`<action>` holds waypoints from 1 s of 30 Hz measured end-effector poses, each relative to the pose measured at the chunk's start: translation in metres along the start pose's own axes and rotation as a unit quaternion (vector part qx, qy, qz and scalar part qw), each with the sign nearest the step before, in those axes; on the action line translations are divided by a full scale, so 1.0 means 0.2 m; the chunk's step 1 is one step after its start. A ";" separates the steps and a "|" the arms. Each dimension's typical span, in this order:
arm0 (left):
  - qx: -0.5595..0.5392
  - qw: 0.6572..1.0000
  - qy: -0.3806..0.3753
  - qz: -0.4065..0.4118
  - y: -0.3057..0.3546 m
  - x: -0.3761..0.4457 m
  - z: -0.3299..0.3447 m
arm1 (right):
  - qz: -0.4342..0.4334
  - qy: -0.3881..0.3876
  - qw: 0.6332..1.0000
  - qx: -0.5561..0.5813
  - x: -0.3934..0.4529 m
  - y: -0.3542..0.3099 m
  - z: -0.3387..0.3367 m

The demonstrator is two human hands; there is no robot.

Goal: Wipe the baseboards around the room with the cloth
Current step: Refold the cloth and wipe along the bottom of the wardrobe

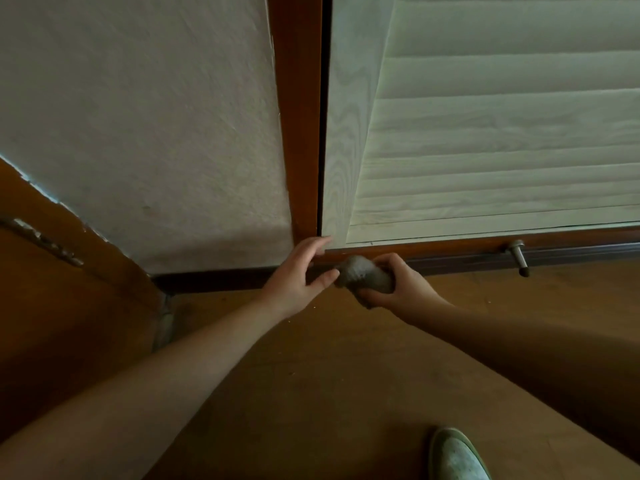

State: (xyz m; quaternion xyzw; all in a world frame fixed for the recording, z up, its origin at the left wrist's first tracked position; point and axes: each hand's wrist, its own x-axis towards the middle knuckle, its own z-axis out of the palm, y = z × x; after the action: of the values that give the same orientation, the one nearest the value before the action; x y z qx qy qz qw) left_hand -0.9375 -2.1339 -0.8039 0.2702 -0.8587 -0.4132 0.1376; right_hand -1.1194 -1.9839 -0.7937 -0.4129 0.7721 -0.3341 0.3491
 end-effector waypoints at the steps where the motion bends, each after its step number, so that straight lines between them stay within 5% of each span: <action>1: 0.008 0.999 -0.038 0.007 0.00 0.02 -0.03 | -0.016 -0.012 1.000 -0.015 -0.01 0.00 -0.01; 5: 0.023 0.988 -0.141 0.049 0.03 0.05 -0.08 | -0.056 -0.028 0.997 -0.048 -0.06 -0.02 -0.02; 13: 0.020 0.975 -0.218 0.042 0.08 0.07 -0.10 | -0.047 -0.021 0.998 -0.024 -0.13 -0.04 -0.03; 20: -0.067 0.981 -0.180 0.007 0.10 0.08 -0.14 | -0.044 -0.088 0.995 0.035 -0.10 -0.13 -0.10; 30: -0.310 0.943 -0.077 -0.098 0.14 0.09 -0.12 | 0.054 -0.142 0.932 0.329 -0.08 -0.19 -0.04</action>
State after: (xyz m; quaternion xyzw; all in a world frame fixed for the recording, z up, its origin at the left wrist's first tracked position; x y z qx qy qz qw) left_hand -0.9507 -2.1446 -0.7675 0.2648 -0.6653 -0.6898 0.1069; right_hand -1.1043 -1.9856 -0.7547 -0.2758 0.5826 -0.4880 0.5885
